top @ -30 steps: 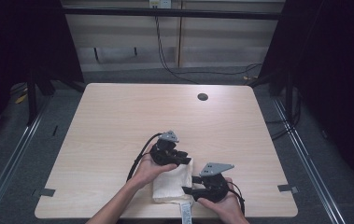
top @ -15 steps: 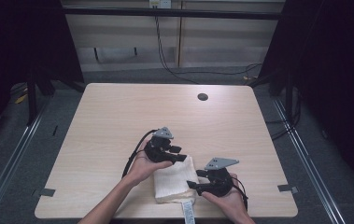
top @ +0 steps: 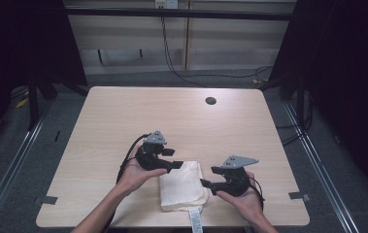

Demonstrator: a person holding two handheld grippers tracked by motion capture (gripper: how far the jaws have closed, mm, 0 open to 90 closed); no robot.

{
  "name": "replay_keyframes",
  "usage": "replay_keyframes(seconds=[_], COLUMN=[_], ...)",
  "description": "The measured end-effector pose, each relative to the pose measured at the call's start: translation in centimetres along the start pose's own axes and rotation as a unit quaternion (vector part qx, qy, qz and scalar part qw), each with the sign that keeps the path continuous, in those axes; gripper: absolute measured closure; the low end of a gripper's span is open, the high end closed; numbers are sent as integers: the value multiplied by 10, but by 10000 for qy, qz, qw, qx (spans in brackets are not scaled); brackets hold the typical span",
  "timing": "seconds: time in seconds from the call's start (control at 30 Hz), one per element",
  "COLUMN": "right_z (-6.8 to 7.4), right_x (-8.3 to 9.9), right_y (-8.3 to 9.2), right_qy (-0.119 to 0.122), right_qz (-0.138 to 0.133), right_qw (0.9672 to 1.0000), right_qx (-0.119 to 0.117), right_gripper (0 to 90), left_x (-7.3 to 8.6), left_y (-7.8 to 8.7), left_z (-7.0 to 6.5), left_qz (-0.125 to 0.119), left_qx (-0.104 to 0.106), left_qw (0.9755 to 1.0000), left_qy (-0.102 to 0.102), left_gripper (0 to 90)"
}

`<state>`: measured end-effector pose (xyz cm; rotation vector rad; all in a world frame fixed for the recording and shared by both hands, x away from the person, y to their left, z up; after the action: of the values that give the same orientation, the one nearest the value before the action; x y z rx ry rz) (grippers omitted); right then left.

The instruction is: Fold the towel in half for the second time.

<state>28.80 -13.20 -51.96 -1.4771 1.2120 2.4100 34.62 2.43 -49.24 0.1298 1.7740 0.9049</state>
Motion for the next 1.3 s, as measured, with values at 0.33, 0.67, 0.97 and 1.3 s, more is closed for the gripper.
replay_keyframes(seconds=[0.33, 0.67, 0.97, 1.3], right_z=[-23, -39, -54, -64], right_x=[-28, -20, 4, 29], right_y=[33, 62, 81, 98], right_qy=[117, -100, -379, -501], right_qz=[-327, -526, -630, -799], right_qw=[9991, 9979, 9957, 9929], right_qx=[231, 378, 559, 723], right_gripper=[395, 383, 378, 360], left_x=[20, 53, 86, 124], left_y=[43, 83, 103, 125], left_z=[13, 50, 53, 55], left_qz=[23, -332, -288, -316], left_qx=[-294, -1001, -1159, -1338], left_qw=[9996, 9929, 9889, 9847], left_qy=[-35, 549, 880, 1067], left_gripper=[312, 330, 356, 330])
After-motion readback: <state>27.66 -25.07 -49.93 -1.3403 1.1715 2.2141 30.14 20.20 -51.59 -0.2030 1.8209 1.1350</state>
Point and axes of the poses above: each handheld gripper's, and its own axes: y roughly backward along the jaws, x roughly out of its underside, z roughly to its left, the point moved 9 cm from there along -y, roughly forward along the jaws, and after that the axes turned 7 degrees about -x, right-handed, at the moved point
